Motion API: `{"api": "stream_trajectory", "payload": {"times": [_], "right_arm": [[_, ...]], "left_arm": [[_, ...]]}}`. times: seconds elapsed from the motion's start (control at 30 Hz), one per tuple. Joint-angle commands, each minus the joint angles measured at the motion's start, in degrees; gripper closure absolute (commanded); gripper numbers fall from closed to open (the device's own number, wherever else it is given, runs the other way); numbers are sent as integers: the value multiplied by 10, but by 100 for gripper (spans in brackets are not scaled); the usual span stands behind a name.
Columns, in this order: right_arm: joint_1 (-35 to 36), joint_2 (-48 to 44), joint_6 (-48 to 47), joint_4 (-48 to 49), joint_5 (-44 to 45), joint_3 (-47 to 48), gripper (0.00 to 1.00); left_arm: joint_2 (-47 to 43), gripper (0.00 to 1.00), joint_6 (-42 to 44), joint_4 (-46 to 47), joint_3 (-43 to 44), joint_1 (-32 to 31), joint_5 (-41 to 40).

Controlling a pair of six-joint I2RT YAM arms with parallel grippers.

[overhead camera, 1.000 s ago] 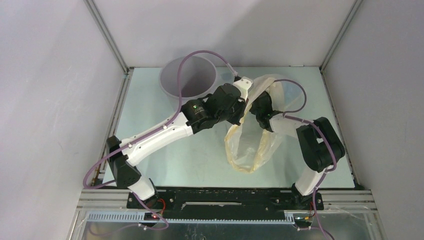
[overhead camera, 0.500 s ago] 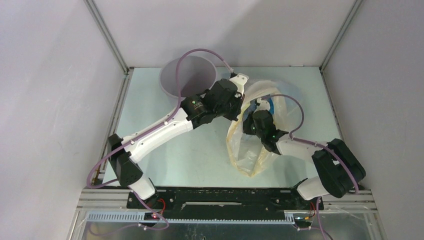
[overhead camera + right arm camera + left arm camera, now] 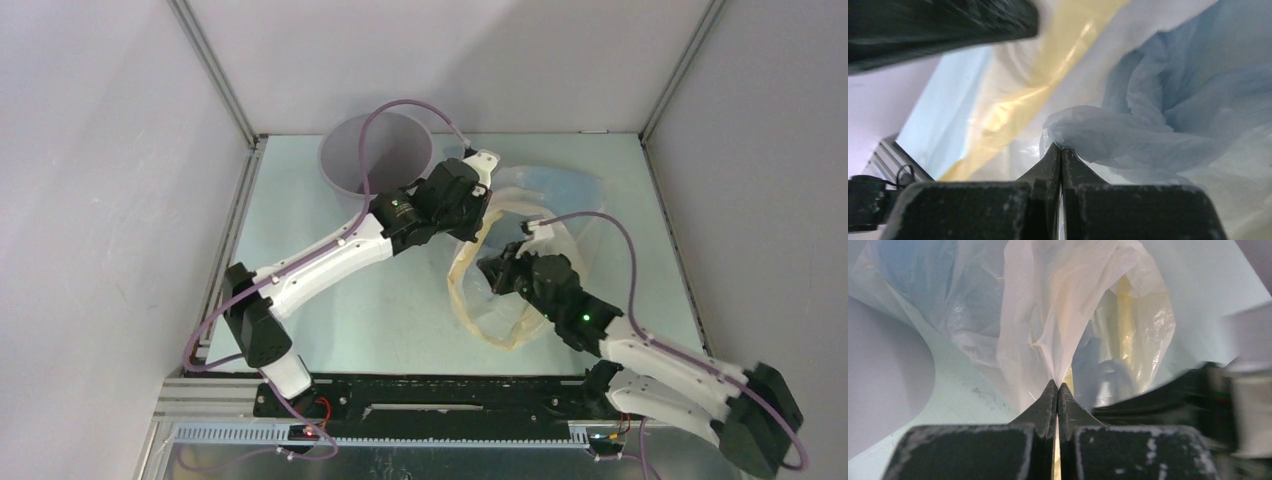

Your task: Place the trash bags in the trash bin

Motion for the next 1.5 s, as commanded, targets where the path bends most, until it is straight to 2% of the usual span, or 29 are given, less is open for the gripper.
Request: {"api": "stream_trajectory", "payload": {"times": [0.0, 0.2, 0.33, 0.5, 0.6, 0.67, 0.8, 0.9, 1.07, 1.23, 1.27, 1.4, 1.47], "right_arm": [[2, -111, -16, -98, 40, 15, 100], [2, -198, -21, -241, 45, 116, 100], [2, -190, -32, -336, 42, 221, 100], [2, -173, -61, -392, -2, 323, 100], [2, -168, -66, -406, -48, 367, 100], [3, -163, -61, -416, -84, 391, 100], [10, -146, -44, -410, -210, 414, 100], [26, -129, -29, -382, -275, 415, 100], [68, -78, -17, -352, -329, 437, 100], [91, -32, -36, -353, -293, 455, 100], [91, -21, -42, -361, -286, 455, 95], [91, 6, -66, -407, -238, 438, 49], [89, -4, -64, -418, -172, 409, 32]], "left_arm": [[10, 100, 5, 13, 9, 3, -19], [30, 100, 12, 22, 2, 3, -29], [47, 100, 14, 38, -13, 3, -42], [82, 100, 14, 66, -18, 3, -36], [104, 100, 20, 69, -5, 9, -20], [118, 100, 14, 72, 5, 31, 23], [137, 100, -4, 83, 33, 66, 118], [145, 100, -4, 83, 58, 74, 131], [163, 100, -6, 78, 102, 78, 147], [182, 100, -15, 53, 158, 88, 175], [179, 100, -16, 51, 163, 89, 179], [159, 100, -18, 48, 167, 91, 179], [148, 99, -19, 45, 166, 92, 182]]}}
